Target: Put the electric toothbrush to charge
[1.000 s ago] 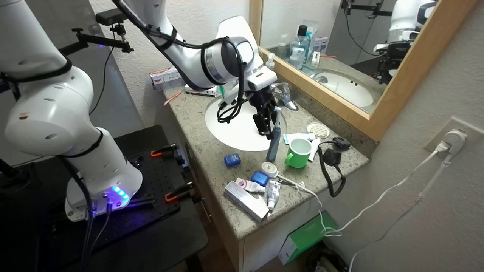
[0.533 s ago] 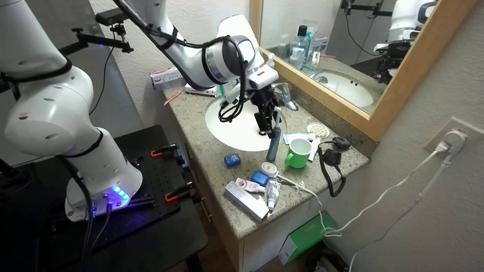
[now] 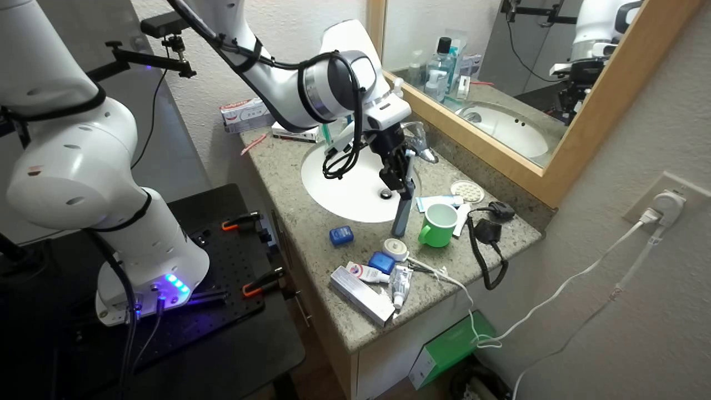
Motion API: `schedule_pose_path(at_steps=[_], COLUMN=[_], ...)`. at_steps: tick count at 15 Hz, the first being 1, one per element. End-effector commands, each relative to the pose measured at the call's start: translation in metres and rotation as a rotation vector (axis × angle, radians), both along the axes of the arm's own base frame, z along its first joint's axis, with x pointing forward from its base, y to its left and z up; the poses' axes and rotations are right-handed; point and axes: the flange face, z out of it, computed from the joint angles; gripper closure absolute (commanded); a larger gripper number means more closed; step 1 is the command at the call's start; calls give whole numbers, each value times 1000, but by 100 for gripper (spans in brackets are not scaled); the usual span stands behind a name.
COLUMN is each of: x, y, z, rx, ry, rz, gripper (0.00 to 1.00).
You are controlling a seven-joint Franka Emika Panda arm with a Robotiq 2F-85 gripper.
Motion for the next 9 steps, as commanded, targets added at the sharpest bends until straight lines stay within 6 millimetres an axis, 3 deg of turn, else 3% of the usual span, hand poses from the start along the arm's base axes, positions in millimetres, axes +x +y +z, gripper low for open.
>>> schedule_pose_path(at_steps=[1, 2, 4, 6, 9], x=[-1, -1, -1, -2, -3], y=[-5, -6, -7, -8, -10], z=[4, 4, 4, 5, 3], rx=[-2, -2, -3, -4, -2], ry=[-27, -27, -27, -27, -27], rz=[-6, -8, -11, -15, -17], gripper=[56, 79, 83, 96, 92])
